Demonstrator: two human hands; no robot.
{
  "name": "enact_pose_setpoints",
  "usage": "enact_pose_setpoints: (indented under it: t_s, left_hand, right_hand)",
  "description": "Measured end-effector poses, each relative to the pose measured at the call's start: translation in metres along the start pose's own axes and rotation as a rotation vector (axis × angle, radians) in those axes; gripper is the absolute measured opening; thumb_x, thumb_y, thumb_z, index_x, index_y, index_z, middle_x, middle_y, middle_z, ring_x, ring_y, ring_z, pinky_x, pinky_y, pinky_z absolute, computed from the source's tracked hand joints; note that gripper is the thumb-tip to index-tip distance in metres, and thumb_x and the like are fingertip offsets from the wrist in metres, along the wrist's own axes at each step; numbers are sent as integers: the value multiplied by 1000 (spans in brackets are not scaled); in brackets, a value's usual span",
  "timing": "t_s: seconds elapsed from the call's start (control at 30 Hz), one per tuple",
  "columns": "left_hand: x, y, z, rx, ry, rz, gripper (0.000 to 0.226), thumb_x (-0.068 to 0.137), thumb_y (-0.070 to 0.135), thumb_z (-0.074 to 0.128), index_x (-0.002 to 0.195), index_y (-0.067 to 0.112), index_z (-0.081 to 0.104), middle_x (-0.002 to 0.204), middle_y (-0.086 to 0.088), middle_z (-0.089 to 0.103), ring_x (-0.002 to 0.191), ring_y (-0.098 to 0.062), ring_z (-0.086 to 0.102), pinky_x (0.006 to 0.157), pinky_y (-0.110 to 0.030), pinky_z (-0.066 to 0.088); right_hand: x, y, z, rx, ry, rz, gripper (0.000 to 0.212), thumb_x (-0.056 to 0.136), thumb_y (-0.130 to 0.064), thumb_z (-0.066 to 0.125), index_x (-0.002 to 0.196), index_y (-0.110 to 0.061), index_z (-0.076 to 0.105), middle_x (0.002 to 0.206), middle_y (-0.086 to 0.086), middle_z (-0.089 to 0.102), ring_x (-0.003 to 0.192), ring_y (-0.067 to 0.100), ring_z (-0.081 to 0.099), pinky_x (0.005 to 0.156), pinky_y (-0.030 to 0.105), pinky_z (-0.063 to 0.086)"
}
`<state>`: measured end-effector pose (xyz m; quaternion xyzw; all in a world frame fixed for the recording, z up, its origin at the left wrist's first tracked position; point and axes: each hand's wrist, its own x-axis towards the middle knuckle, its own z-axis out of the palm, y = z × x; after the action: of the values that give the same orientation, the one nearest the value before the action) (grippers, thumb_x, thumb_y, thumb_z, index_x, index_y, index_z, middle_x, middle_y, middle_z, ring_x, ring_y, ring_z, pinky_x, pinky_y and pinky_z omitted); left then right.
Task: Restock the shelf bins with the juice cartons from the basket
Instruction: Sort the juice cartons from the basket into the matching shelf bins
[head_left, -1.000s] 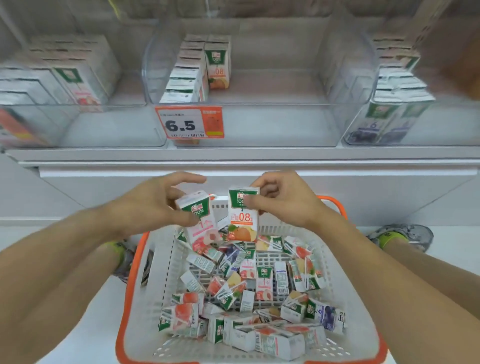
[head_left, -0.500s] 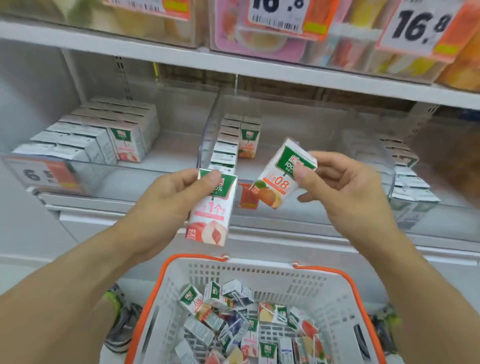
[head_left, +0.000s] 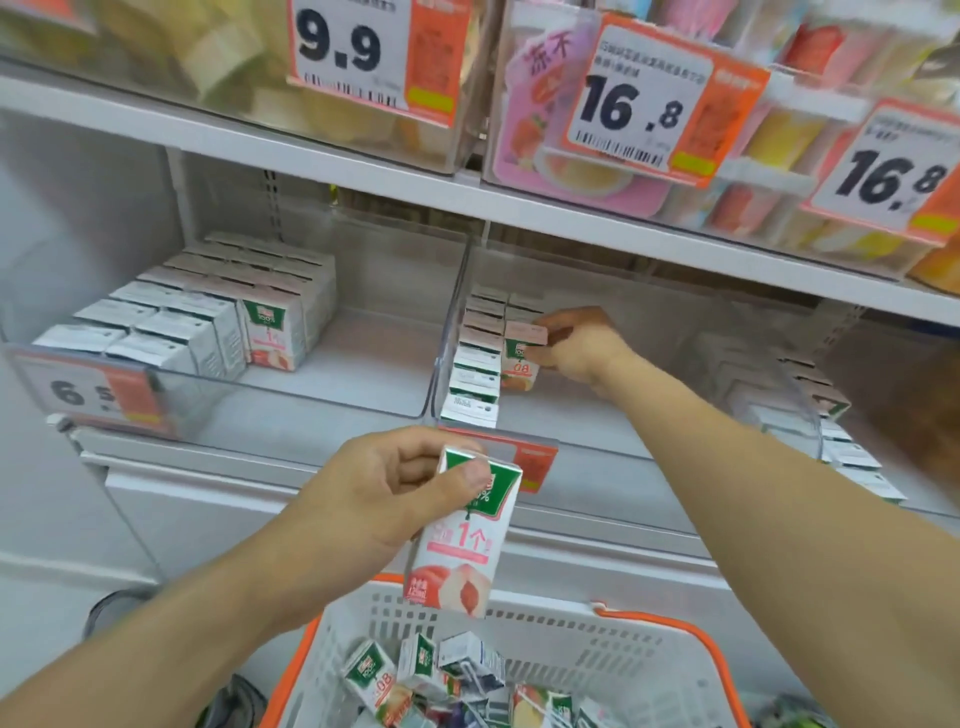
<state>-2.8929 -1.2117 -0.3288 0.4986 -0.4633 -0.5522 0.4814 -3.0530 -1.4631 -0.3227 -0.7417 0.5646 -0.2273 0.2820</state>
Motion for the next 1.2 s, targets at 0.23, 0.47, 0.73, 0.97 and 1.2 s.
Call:
enact_pose_setpoints:
  t_s: [0.23,0.47,0.73,0.97,1.2]
  left_hand:
    - [-1,7,-13,-61,66,21,33,77,36,64,101,15,74,87,-8,78,70,-13,72,58,-17,53]
    - [0,5,-19,-57,123,2,41,84,47,56,102,13,70,89,-8,77,74,-17,71,76,-36,54]
    - [-3,6,-28,89,169,138,34,92,39,53,116,18,66,96,2,77,86,-15,74,69,-25,58]
    - [-16,1,-54,407,217,303,50,91,60,51,130,29,55,112,10,71,103,-7,67,85,-31,56]
    - [-31,8,-126,808,664,401,43,93,45,59,132,27,54,120,14,59,115,-4,53,96,-21,39]
  right_hand:
    - [3,9,16,-138,209,-31,42,76,-23,85,110,-10,63,98,6,71,90,23,68,77,27,52]
    - [-54,-20,-9,-328,198,-176,18,85,-23,74,103,-21,71,99,-3,72,93,17,68,81,30,53]
    - [-164,-73,-1,308,-470,-297,41,78,-28,76,116,-19,63,99,9,66,77,30,70,61,34,59]
    - [-170,-101,17,143,-342,-390,35,76,-14,86,106,-24,70,97,-5,72,72,17,75,72,43,62]
    - [-157,-152,36,72,25,-602,35,72,-9,82,103,-20,70,88,-10,72,74,7,71,70,27,61]
